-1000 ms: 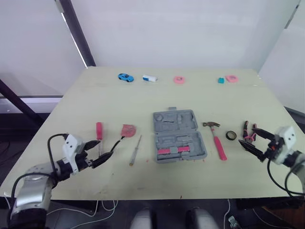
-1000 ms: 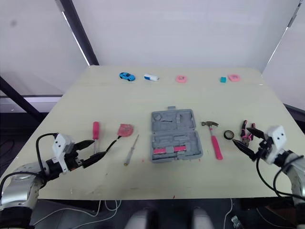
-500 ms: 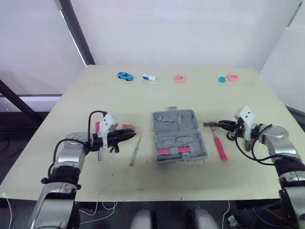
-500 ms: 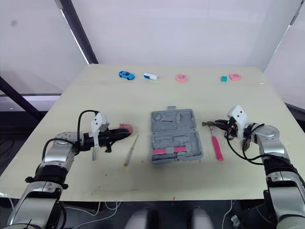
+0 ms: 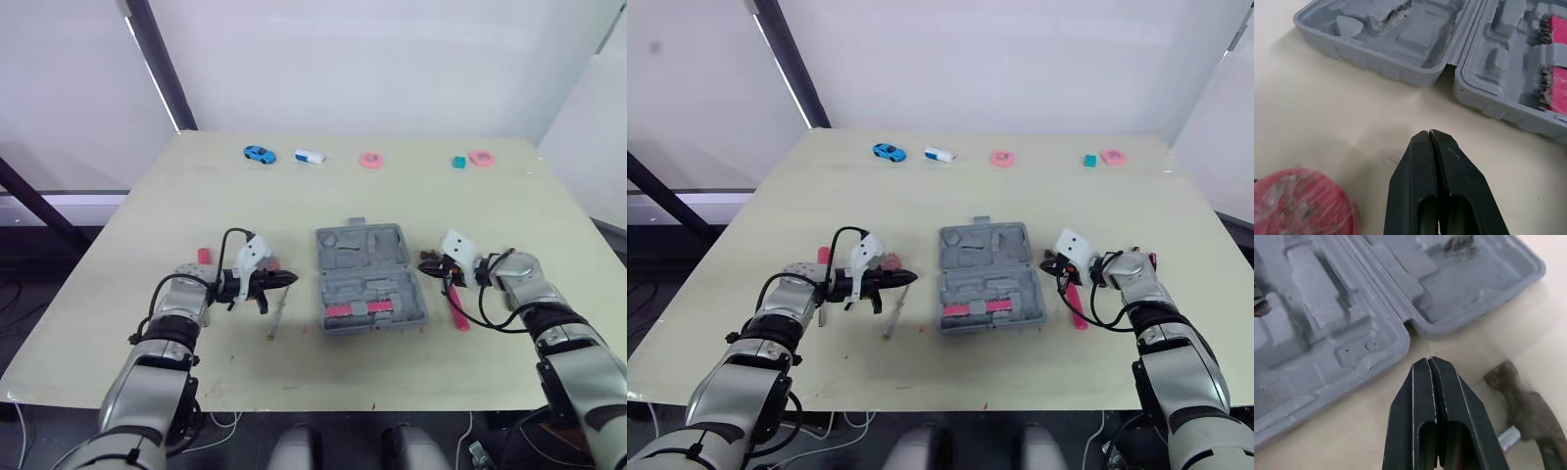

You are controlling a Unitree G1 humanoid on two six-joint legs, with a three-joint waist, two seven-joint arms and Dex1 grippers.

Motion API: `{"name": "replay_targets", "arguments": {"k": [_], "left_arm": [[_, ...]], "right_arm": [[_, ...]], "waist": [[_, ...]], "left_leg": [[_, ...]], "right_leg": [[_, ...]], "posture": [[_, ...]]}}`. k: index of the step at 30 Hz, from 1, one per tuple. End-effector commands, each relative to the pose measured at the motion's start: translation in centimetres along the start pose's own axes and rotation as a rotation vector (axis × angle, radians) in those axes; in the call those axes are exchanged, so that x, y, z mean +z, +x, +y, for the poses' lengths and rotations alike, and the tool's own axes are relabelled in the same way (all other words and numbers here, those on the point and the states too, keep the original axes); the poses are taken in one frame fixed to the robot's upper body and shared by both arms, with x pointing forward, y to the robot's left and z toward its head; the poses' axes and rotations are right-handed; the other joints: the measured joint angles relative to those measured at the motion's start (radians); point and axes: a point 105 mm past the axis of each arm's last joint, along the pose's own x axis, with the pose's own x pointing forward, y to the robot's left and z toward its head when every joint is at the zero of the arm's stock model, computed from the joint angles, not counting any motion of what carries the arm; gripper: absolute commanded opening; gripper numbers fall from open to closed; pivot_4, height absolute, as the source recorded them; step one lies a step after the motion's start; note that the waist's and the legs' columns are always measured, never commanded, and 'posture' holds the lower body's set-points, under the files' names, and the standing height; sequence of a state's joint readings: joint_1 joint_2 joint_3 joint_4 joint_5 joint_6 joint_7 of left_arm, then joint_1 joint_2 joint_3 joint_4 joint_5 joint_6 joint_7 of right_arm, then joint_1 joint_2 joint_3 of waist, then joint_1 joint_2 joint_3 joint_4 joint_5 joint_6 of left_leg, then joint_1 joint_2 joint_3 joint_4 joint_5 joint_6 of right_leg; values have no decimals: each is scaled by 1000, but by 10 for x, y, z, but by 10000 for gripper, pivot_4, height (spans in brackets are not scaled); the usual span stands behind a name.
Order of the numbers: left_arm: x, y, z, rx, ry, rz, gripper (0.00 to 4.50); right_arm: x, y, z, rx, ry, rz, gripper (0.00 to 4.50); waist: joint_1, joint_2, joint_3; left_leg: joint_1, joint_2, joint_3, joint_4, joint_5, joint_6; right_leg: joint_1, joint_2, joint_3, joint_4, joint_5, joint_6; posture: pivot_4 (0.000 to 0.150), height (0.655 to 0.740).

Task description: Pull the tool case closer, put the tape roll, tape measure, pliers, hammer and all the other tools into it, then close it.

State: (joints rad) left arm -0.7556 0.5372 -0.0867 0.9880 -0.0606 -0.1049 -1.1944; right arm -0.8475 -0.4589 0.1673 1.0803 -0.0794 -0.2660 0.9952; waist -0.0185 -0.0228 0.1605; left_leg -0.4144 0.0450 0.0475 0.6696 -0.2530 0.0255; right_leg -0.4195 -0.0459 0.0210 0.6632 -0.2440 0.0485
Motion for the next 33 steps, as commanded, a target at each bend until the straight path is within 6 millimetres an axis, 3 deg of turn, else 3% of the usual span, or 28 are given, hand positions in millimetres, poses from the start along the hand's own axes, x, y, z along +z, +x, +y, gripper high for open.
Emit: {"name": "replay_targets", "arguments": {"k": [1, 12, 33], "left_arm": [[7, 3, 4, 9, 28, -7, 716], [6, 11, 3, -5, 32, 10, 716], [9, 27, 0, 5, -16, -22, 716]], "right_arm": [[12, 5, -3, -8, -51, -24, 0], [18, 19, 3, 9, -59, -31, 0], [14, 17, 2, 8, -62, -16, 0]], "waist": [[-1, 0, 0], [-9, 0, 0], [-22, 0, 0]], "left_leg": [[0, 0, 0, 0, 0, 0], [0, 0, 0, 0, 0, 0], [0, 0, 0, 0, 0, 0]], "right_leg": [[0, 0, 0, 0, 0, 0], [0, 0, 0, 0, 0, 0], [0, 0, 0, 0, 0, 0]], "posture": [[1500, 7400], [1500, 7400], [1500, 7400]]}}
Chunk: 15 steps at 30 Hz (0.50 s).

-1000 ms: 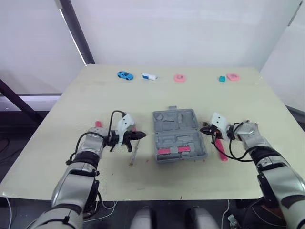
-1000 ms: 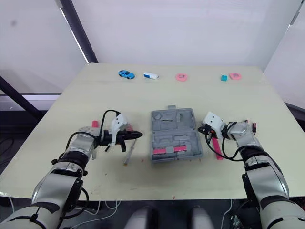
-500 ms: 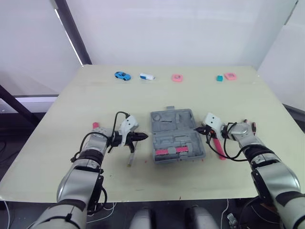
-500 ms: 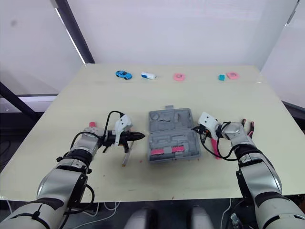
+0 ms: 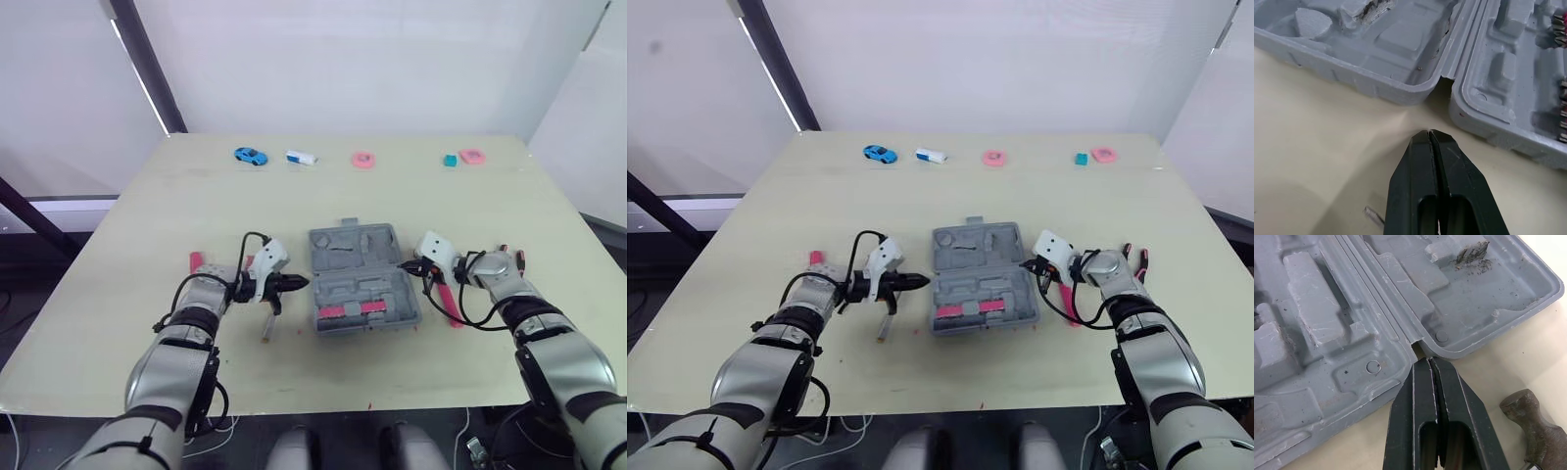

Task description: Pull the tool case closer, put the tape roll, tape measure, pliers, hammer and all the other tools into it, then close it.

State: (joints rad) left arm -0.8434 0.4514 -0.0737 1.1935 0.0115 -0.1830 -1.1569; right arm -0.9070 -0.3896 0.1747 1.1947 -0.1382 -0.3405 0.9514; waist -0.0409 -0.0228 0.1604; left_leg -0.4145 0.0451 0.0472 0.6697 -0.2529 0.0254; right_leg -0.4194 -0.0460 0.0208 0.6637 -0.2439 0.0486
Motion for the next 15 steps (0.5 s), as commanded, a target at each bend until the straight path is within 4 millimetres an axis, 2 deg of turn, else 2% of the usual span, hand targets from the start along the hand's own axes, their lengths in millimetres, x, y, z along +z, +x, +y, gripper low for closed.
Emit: {"name": "replay_targets", "arguments": {"k": [1, 15], "left_arm": [[13, 3, 4, 18, 14, -36, 716], [18, 12, -2, -14, 8, -60, 716]], "right_arm": [[5, -4, -6, -12, -26, -7, 0], [5, -3, -5, 2, -21, -8, 0]], "waist": [[0, 0, 0], [0, 0, 0]], "left_leg": [[0, 0, 0, 0, 0, 0], [0, 0, 0, 0, 0, 0]], "right_leg": [[0, 0, 0, 0, 0, 0], [0, 0, 0, 0, 0, 0]], "posture": [[1500, 7400], [1500, 7400]]}}
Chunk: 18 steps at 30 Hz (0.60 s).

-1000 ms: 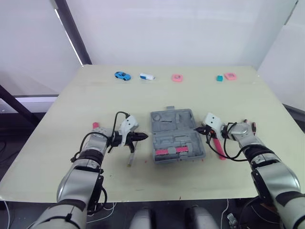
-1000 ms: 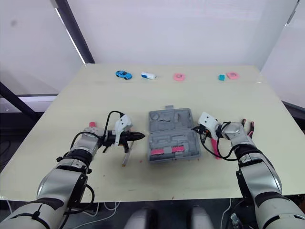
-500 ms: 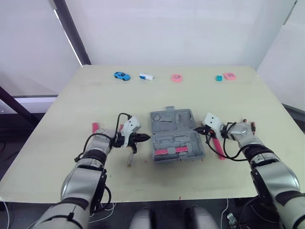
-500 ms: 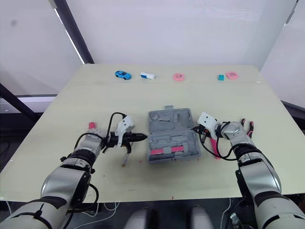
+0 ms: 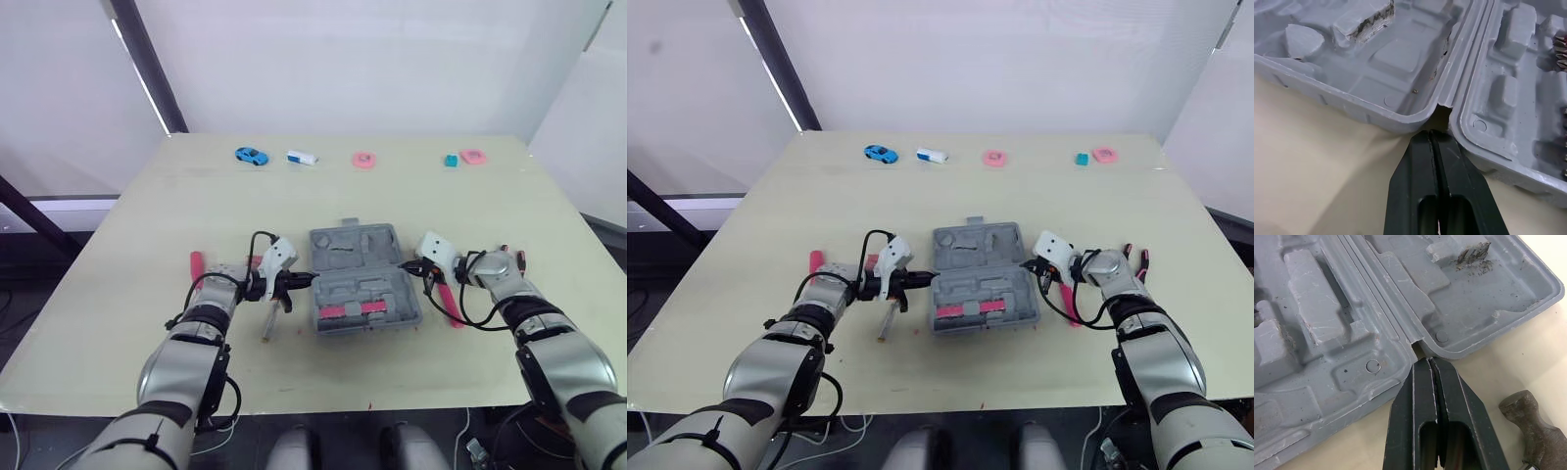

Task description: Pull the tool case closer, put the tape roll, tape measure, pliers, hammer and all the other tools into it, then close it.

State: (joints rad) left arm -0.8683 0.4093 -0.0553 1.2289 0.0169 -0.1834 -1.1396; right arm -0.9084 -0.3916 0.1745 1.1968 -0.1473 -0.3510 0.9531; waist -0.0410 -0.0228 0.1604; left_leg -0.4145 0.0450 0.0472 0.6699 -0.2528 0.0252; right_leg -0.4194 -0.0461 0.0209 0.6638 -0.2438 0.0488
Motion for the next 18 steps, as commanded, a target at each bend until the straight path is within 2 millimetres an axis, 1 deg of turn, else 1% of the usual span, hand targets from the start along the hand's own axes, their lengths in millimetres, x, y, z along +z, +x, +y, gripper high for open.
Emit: {"name": "replay_targets", "arguments": {"k": [1, 8, 18], "left_arm": [[11, 0, 1, -9, 30, -33, 716], [9, 2, -2, -23, 29, -30, 716], [2, 1, -6, -48, 29, -7, 716]], "right_arm": [[5, -2, -3, 10, 1, -14, 0], [4, 3, 5, 53, 13, -14, 0], [-3, -1, 11, 89, 72, -19, 0]], "waist": [[0, 0, 0], [0, 0, 0], [0, 0, 0]], "left_leg": [[0, 0, 0, 0, 0, 0], [0, 0, 0, 0, 0, 0], [0, 0, 0, 0, 0, 0]], "right_leg": [[0, 0, 0, 0, 0, 0], [0, 0, 0, 0, 0, 0], [0, 0, 0, 0, 0, 0]], "posture": [[1500, 7400], [1500, 7400], [1500, 7400]]}}
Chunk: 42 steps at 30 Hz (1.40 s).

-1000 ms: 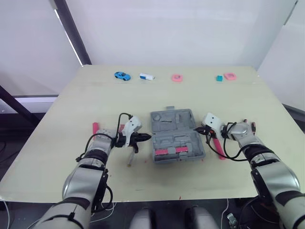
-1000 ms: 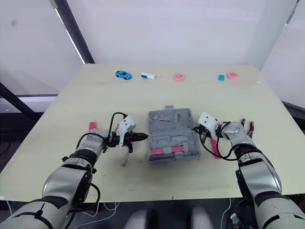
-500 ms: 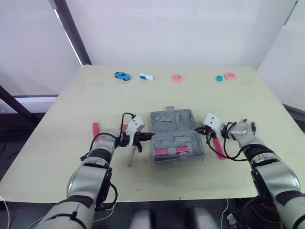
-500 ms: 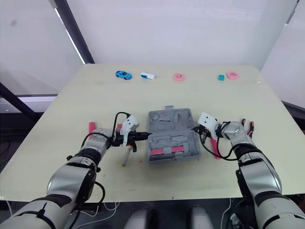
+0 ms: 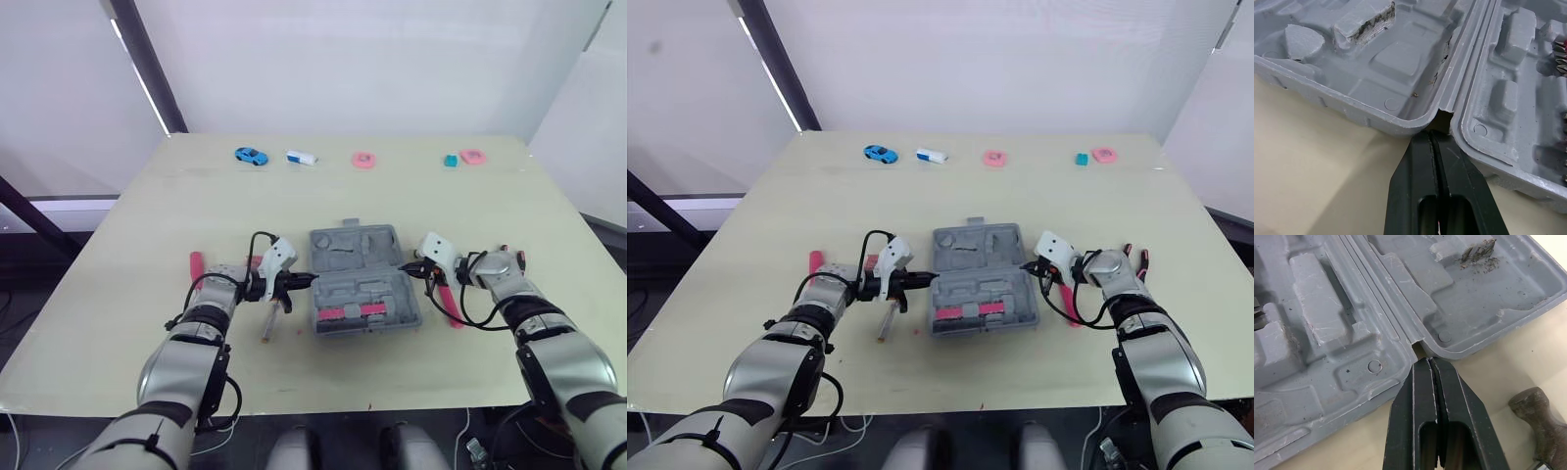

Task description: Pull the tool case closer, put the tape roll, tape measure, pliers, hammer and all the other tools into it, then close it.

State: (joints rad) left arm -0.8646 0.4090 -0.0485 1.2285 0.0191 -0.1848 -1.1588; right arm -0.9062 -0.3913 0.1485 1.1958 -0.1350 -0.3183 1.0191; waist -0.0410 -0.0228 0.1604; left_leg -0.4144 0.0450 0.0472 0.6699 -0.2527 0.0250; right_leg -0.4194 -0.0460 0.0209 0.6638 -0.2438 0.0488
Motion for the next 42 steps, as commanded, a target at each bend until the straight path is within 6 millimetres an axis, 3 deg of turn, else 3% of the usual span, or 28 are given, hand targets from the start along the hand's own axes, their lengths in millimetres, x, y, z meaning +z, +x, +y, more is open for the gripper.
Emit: {"name": "replay_targets", "arguments": {"k": [1, 14, 42], "left_arm": [[3, 1, -4, -37, 31, -2, 716], [-4, -4, -10, -93, 22, 25, 716], [-40, -30, -69, -305, 13, 92, 716]], "right_arm": [[-3, 2, 10, 56, 37, -12, 0], [-12, 1, 30, 154, 157, -47, 0], [-17, -29, 92, 313, 258, -115, 0]], "waist": [[0, 0, 0], [0, 0, 0], [5, 1, -1]], "left_leg": [[0, 0, 0, 0, 0, 0], [0, 0, 0, 0, 0, 0], [1, 0, -2, 1, 0, 1]], "right_leg": [[0, 0, 0, 0, 0, 0], [0, 0, 0, 0, 0, 0], [2, 0, -1, 1, 0, 0]], "posture": [[1500, 7400], [1500, 7400], [1500, 7400]]}}
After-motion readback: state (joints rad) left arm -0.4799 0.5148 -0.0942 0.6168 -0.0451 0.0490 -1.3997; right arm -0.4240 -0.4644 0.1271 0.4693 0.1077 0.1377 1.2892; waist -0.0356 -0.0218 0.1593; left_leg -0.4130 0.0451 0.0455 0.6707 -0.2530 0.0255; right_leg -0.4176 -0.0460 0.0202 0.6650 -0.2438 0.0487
